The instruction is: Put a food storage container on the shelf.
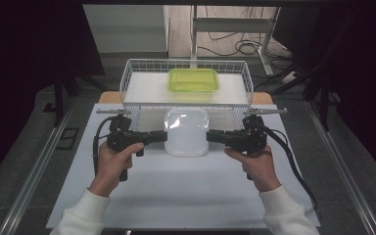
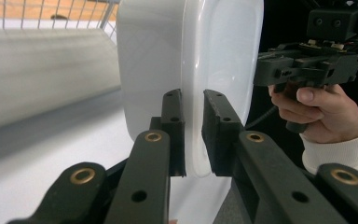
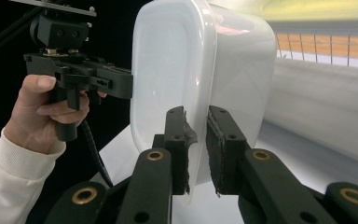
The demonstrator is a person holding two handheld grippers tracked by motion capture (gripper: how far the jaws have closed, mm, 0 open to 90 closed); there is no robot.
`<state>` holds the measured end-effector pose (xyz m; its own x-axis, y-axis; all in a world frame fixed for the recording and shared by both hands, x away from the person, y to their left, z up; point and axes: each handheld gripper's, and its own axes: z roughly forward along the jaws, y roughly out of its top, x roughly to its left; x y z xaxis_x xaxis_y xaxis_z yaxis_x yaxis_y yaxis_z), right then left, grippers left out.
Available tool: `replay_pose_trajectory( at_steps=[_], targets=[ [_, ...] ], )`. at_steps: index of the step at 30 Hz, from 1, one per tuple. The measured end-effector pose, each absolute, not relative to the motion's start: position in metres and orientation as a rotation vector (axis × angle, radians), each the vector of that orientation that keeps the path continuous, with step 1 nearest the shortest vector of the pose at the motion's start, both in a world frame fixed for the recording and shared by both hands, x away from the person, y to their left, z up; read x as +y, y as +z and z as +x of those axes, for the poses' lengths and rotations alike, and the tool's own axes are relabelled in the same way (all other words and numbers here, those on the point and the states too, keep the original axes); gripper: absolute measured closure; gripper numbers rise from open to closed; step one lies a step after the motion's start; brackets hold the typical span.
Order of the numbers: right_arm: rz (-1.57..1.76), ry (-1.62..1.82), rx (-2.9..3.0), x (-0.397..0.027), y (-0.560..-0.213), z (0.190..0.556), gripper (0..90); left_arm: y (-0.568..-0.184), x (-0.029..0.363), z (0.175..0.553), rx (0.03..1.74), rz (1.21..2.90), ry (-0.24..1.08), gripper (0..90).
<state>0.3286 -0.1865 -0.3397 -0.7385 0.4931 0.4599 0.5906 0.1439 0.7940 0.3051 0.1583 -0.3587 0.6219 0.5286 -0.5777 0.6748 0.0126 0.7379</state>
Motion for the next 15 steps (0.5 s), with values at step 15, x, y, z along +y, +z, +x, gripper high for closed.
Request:
replay_pose_trajectory(
  at_steps=[15],
  targets=[
    [-1.090,-1.741,-2.286,-0.187,-0.307,0.351,78.1,-0.316,0.158,0.334,0.979,1.657,-0.118,79.5]
  ],
)
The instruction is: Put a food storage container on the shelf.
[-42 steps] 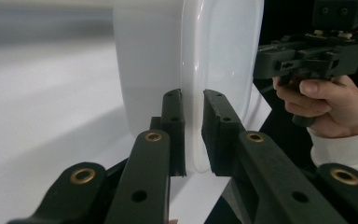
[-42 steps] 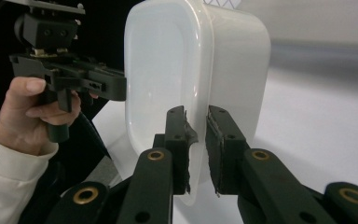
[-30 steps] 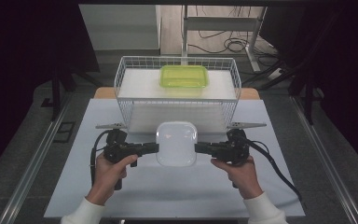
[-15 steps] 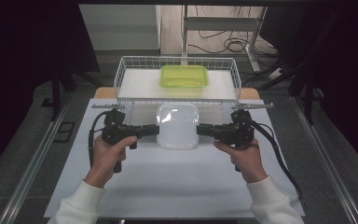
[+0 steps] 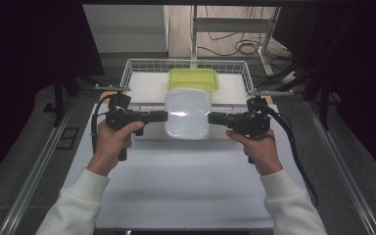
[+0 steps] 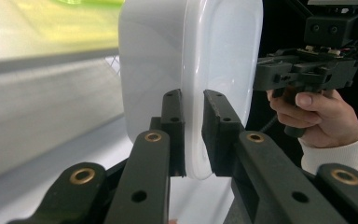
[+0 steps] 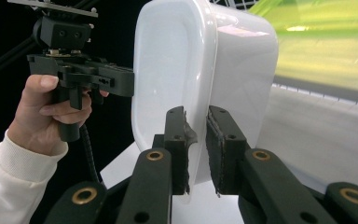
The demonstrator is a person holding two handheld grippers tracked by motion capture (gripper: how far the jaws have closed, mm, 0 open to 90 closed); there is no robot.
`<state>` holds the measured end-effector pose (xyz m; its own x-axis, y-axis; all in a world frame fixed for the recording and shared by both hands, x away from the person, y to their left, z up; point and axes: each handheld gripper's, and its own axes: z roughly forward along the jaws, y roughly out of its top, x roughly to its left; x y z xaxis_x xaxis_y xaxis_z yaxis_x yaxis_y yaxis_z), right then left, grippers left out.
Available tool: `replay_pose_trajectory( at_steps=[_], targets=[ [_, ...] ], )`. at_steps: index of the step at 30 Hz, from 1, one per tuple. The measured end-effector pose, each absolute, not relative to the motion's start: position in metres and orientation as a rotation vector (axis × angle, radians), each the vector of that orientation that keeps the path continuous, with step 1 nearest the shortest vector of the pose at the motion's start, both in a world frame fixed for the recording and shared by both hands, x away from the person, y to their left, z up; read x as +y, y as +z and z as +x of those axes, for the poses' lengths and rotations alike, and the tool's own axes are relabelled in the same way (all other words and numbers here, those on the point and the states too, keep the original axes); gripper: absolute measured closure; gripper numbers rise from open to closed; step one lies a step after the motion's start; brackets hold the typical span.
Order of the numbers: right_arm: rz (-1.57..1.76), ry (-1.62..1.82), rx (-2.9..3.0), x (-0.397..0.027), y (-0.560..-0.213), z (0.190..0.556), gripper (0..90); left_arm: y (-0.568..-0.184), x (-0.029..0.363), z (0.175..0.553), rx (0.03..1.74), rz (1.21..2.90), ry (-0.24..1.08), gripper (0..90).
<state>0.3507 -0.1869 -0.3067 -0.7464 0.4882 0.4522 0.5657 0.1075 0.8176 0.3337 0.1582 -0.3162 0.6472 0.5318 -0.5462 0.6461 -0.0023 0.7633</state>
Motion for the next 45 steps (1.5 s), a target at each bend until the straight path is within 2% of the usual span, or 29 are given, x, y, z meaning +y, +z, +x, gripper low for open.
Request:
replay_pose_trajectory(
  at_steps=[17,45],
  targets=[
    [-1.104,-1.783,-2.273,-0.196,-0.274,0.380,78.7,-0.279,0.151,0.371,0.938,1.678,-0.083,79.4],
    [-1.142,-1.775,-2.232,-0.191,-0.256,0.429,78.5,-0.269,0.156,0.417,0.986,1.635,-0.122,79.3]
  ],
)
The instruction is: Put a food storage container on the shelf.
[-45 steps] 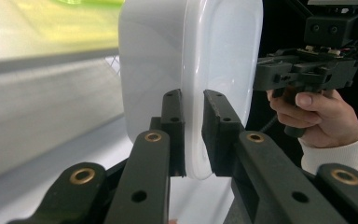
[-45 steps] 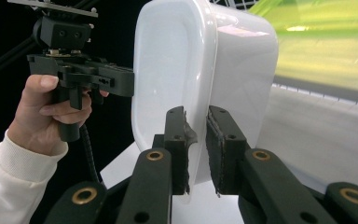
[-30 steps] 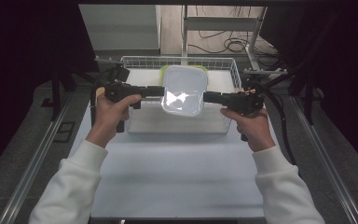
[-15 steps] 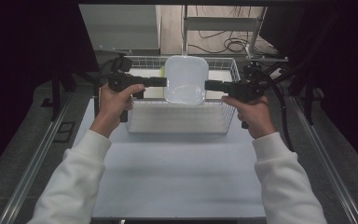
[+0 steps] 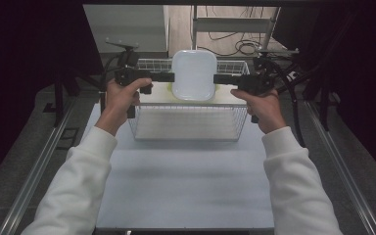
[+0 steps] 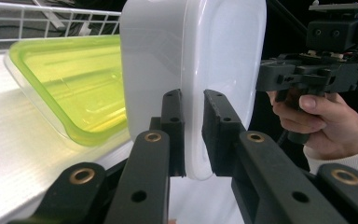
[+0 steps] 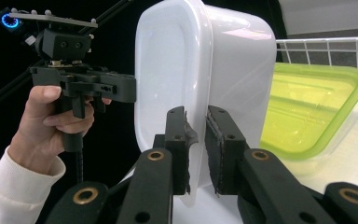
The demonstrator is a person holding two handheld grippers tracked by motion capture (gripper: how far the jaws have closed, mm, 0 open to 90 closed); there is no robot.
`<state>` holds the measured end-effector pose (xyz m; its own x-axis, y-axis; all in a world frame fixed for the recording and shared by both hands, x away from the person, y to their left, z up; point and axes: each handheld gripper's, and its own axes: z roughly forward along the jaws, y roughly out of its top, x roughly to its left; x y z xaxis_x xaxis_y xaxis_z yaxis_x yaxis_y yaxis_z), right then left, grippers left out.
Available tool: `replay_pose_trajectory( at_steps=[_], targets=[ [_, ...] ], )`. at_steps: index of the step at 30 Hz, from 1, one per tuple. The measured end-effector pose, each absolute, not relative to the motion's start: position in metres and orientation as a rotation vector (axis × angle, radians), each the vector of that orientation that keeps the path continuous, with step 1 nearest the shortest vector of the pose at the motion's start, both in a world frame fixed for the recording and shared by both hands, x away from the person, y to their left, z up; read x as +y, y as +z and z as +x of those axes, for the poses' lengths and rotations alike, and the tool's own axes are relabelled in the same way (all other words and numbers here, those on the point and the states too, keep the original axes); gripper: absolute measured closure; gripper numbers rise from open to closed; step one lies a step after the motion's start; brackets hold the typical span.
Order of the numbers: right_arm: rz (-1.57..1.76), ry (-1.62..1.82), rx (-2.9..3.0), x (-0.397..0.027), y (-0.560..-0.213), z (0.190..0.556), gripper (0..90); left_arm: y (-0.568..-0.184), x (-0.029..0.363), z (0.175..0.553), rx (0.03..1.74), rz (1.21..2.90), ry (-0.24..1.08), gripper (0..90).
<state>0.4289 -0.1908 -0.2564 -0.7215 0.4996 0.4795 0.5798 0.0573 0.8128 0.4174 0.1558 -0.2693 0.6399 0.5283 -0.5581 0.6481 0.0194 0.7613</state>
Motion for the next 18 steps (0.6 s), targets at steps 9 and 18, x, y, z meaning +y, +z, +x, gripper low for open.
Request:
replay_pose_trajectory(
  at_steps=[9,18],
  targets=[
    [-1.192,-1.742,-2.200,-0.189,-0.255,0.456,78.2,-0.265,0.155,0.439,1.013,1.626,-0.130,79.7],
    [-1.251,-1.710,-2.180,-0.188,-0.259,0.475,77.6,-0.267,0.153,0.454,1.048,1.623,-0.155,80.1]
  ],
)
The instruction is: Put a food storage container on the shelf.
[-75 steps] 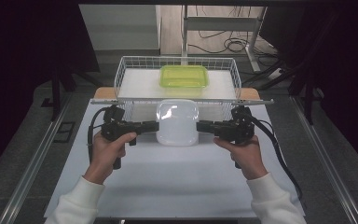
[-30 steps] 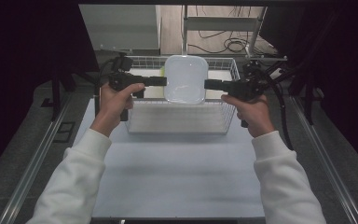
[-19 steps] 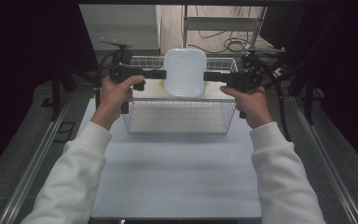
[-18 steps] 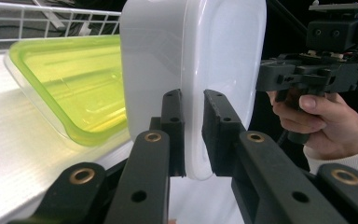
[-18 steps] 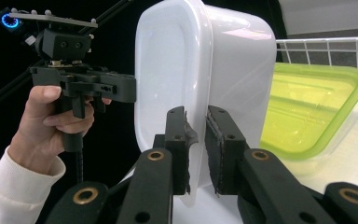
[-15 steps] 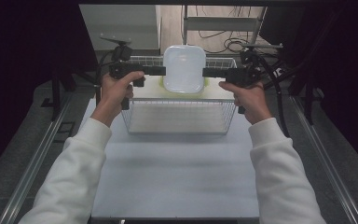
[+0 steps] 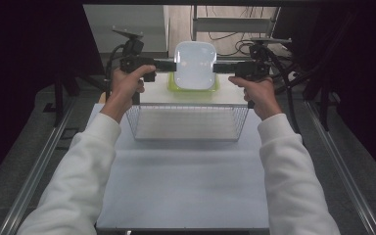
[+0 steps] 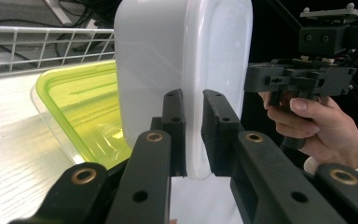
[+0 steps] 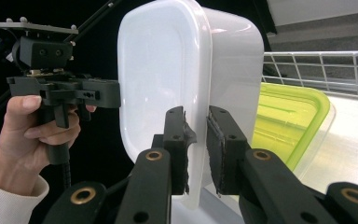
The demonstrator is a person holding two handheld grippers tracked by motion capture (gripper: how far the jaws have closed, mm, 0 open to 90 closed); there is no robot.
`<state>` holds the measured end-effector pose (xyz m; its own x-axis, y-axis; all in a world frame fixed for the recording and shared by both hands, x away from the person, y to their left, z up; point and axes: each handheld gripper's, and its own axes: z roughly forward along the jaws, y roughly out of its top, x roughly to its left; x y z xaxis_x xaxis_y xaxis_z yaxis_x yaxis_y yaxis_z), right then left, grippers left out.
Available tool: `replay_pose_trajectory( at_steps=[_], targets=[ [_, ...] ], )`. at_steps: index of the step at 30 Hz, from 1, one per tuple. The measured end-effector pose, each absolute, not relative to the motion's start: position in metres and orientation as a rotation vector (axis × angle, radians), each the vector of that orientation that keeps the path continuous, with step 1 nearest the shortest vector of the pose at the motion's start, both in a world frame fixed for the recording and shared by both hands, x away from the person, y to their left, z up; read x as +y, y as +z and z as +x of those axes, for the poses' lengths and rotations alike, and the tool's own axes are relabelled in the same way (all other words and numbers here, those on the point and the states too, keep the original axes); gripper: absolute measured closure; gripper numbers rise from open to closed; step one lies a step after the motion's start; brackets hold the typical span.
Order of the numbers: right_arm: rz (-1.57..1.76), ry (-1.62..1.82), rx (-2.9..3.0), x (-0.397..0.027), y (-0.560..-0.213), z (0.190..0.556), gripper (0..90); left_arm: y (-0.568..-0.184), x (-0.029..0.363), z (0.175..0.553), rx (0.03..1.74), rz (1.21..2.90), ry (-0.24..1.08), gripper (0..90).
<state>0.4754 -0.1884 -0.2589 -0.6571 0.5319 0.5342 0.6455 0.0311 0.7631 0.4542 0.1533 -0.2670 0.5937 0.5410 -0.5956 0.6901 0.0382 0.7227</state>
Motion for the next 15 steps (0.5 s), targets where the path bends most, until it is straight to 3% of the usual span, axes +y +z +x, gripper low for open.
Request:
replay_pose_trajectory(
  at_steps=[15],
  targets=[
    [-1.277,-1.689,-2.068,-0.187,-0.266,0.492,76.5,-0.276,0.162,0.471,1.108,1.547,-0.247,79.2]
  ],
)
